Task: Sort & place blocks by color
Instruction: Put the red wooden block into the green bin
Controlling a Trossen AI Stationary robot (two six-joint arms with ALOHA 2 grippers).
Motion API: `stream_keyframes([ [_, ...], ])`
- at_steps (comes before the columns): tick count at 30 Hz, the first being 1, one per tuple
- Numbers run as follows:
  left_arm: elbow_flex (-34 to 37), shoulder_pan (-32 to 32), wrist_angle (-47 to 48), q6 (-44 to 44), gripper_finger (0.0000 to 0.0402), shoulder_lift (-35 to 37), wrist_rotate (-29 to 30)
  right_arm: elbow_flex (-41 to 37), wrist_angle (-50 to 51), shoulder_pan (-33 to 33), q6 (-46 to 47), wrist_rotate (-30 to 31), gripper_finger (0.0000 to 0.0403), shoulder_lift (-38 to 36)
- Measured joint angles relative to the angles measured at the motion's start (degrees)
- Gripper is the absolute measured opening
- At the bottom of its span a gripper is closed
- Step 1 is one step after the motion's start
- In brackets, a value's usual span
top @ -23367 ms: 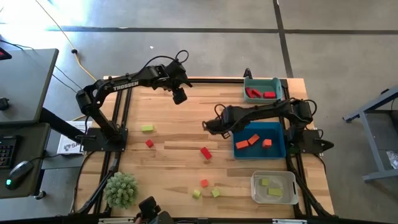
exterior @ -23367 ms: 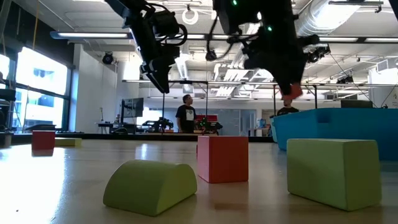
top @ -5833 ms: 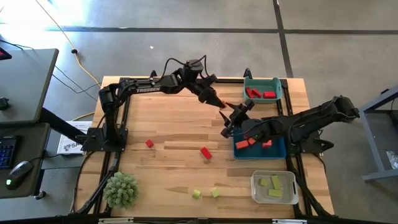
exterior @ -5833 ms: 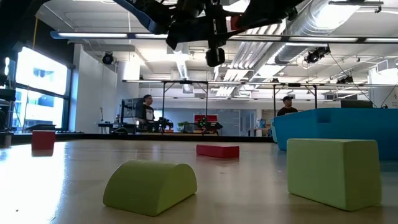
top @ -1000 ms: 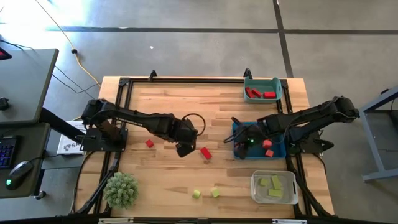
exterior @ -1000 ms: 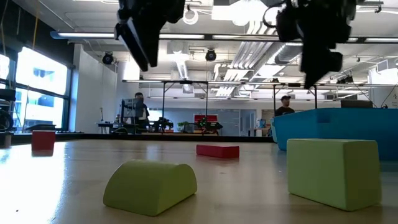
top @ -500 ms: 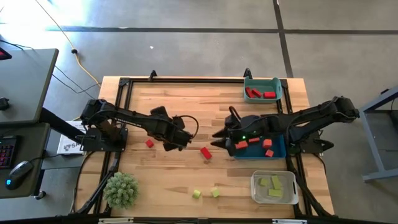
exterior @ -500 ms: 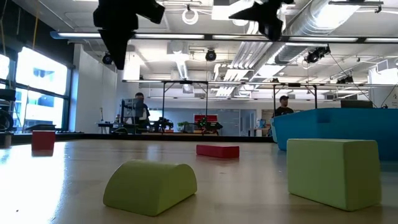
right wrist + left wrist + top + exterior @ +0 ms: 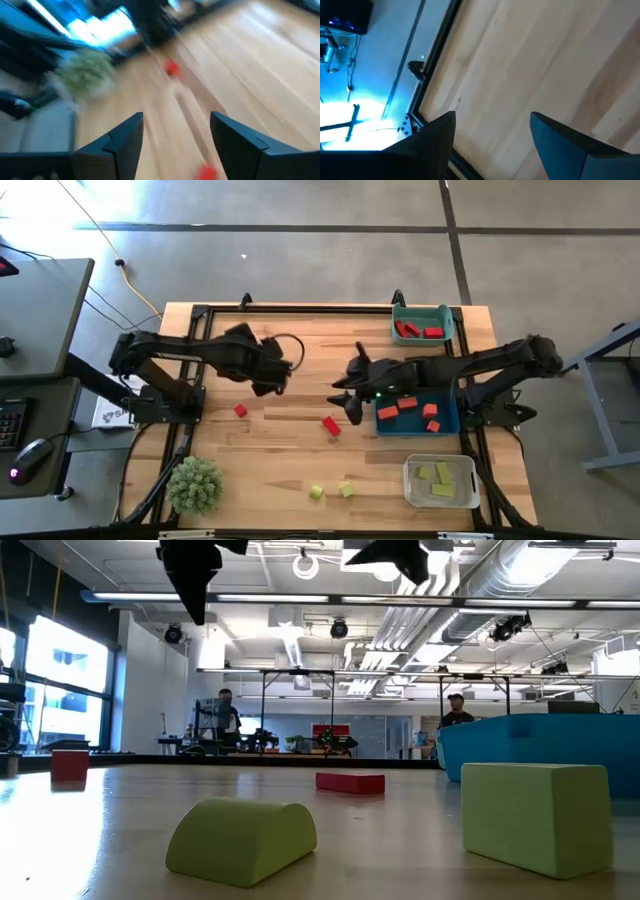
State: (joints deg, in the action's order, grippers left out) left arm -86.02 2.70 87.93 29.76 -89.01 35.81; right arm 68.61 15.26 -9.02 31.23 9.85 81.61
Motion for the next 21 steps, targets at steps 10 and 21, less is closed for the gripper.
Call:
stream_keyframes([
  [10, 1.2, 3.3, -1.6, 0.4, 0.0243, 4.2, -5.1, 11.9, 21.7, -0.2, 14.1, 1.9, 0.0216, 12.1],
  [21, 12.5, 4.2, -9.1, 0.0, 0.0243, 8.7, -11.6, 14.9, 26.2, -0.4, 22.9, -0.9, 0.0216, 23.6],
])
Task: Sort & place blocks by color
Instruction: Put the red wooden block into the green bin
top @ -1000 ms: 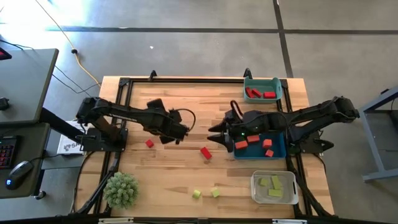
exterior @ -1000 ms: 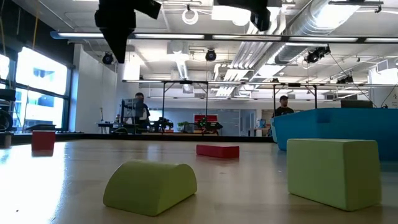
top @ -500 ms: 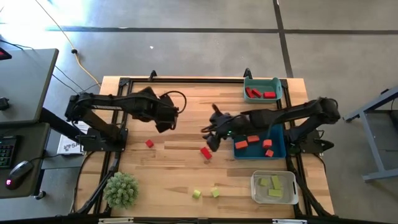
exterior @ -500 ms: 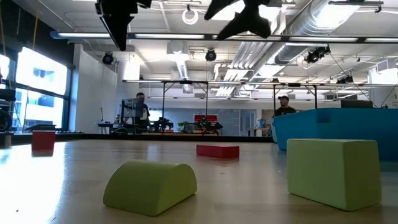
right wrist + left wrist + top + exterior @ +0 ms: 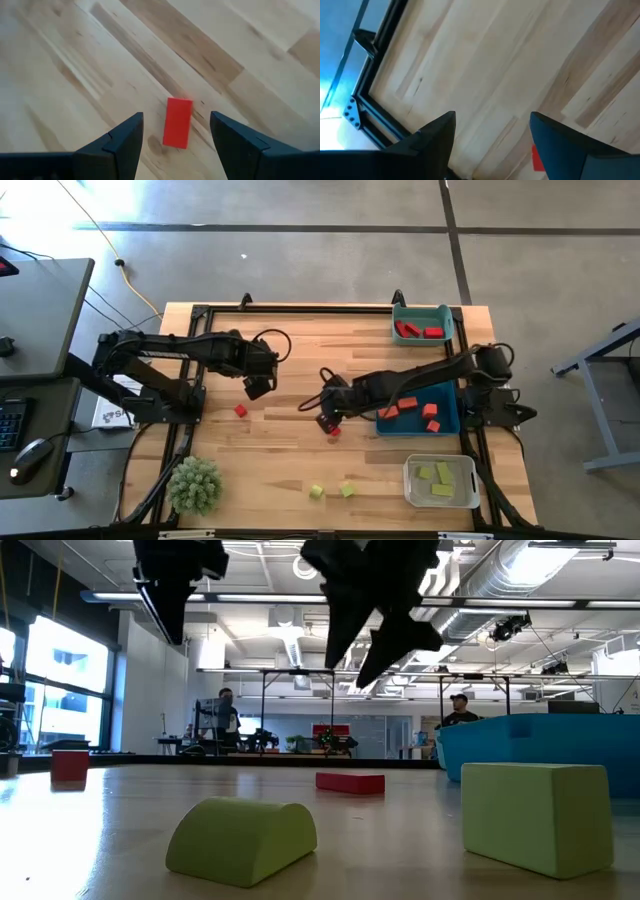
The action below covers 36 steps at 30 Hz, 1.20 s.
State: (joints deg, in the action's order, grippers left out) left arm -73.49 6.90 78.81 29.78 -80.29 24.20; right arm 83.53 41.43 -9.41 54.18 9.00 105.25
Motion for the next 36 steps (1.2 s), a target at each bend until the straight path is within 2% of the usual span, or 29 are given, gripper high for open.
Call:
stream_keyframes([
  [18, 1.1, -0.1, -2.5, -4.5, 0.0243, 0.0, -0.1, 0.1, -3.0, -0.9, 3.0, -0.4, 0.0216, 6.5],
  [36, 1.1, -0.1, -3.1, -4.5, 0.0243, -0.1, 0.0, 0.1, -3.4, -3.0, 5.0, -0.4, 0.0216, 14.0],
])
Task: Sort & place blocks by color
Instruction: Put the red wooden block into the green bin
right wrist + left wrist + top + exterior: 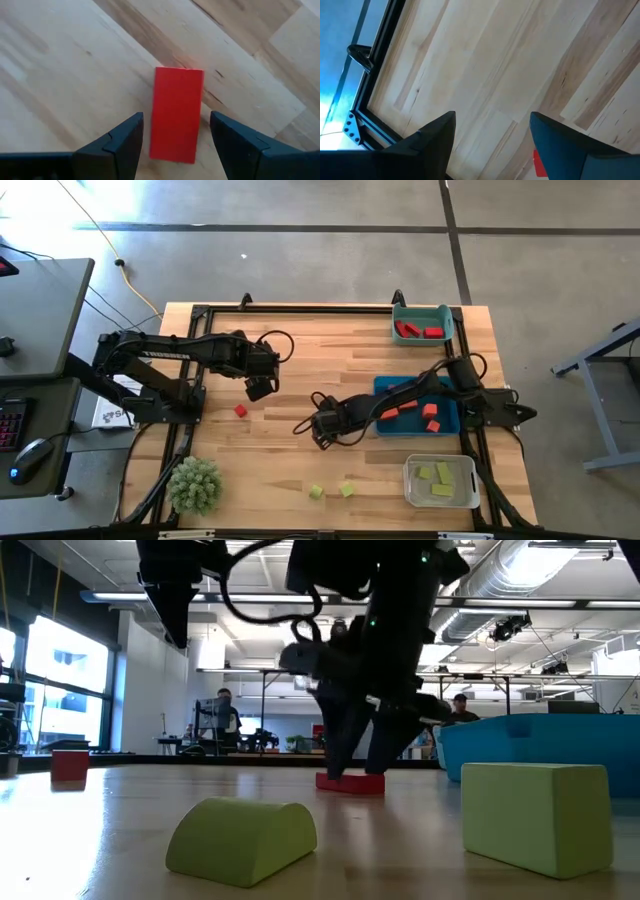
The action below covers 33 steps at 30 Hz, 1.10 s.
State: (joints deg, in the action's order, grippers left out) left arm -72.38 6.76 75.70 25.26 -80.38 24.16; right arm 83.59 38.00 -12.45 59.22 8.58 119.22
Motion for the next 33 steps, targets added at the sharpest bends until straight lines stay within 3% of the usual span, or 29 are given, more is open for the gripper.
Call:
stream_keyframes([
  [7, 0.0, 0.0, 0.0, 0.0, 0.0243, 0.0, 0.0, 0.1, 0.7, 0.0, 1.2, 0.5, 0.02, 1.5],
  [14, 0.0, 0.0, 0.0, -1.5, 0.0243, 0.0, 0.0, 0.2, 2.6, -0.1, 2.1, 1.9, 0.0102, 1.6],
  [24, 0.0, 0.0, -1.7, -5.6, 0.0243, 0.0, 0.0, 1.4, 4.3, 0.9, 0.2, 1.0, 0.0101, 0.9],
  [33, 0.0, 1.1, -5.1, -11.3, 0.0243, 0.0, -3.0, 12.3, 18.0, 3.3, -5.2, 7.1, 0.0101, 0.6],
])
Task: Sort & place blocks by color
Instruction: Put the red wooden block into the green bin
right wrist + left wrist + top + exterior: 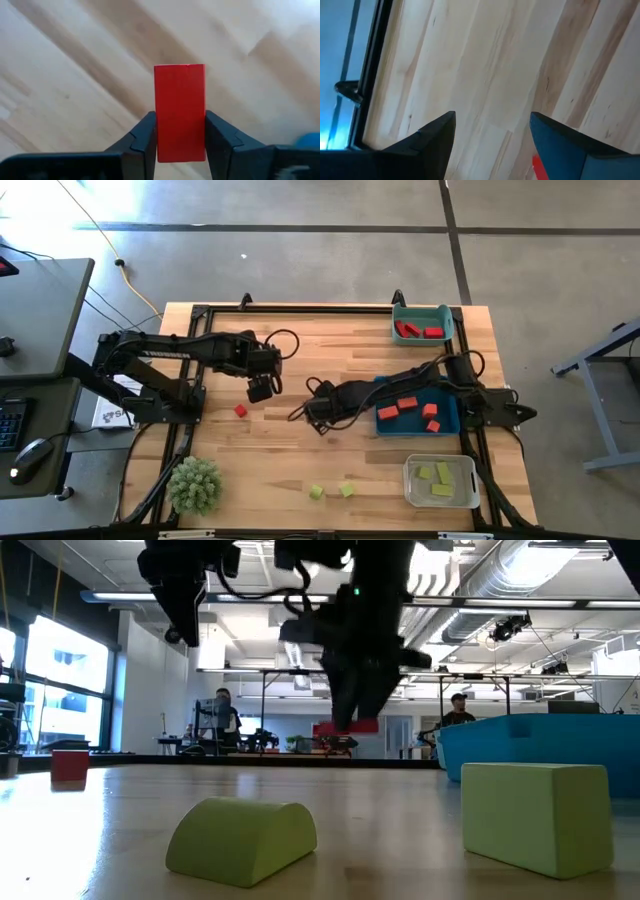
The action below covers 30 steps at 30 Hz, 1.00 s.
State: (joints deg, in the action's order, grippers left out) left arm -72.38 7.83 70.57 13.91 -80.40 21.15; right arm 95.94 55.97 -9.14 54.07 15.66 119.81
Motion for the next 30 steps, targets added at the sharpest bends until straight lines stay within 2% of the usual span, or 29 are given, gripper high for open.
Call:
stream_keyframes([
  [8, 0.0, 2.5, -1.8, -2.2, 0.0243, 0.0, -1.3, 10.7, 14.9, 3.4, -7.5, 8.2, 0.0101, -0.2],
  [14, 0.0, 4.1, -1.8, -2.1, 0.0243, 0.0, -1.4, 15.2, 26.1, 6.7, -13.0, 15.2, 0.0101, -0.3],
  [19, 0.0, 5.2, -1.9, -1.9, 0.0243, 0.0, -1.7, 15.5, 34.0, 10.8, -16.2, 20.4, 0.0101, -0.3],
  [26, 0.0, 6.9, -1.9, 1.1, 0.0243, 0.0, -1.8, 14.1, 34.1, 18.4, -25.7, 25.2, 0.0101, -1.3],
  [30, 0.0, 7.7, -1.9, 2.0, 0.0243, 0.0, -2.6, 10.1, 33.2, 23.7, -29.4, 26.3, 0.0101, -3.8],
])
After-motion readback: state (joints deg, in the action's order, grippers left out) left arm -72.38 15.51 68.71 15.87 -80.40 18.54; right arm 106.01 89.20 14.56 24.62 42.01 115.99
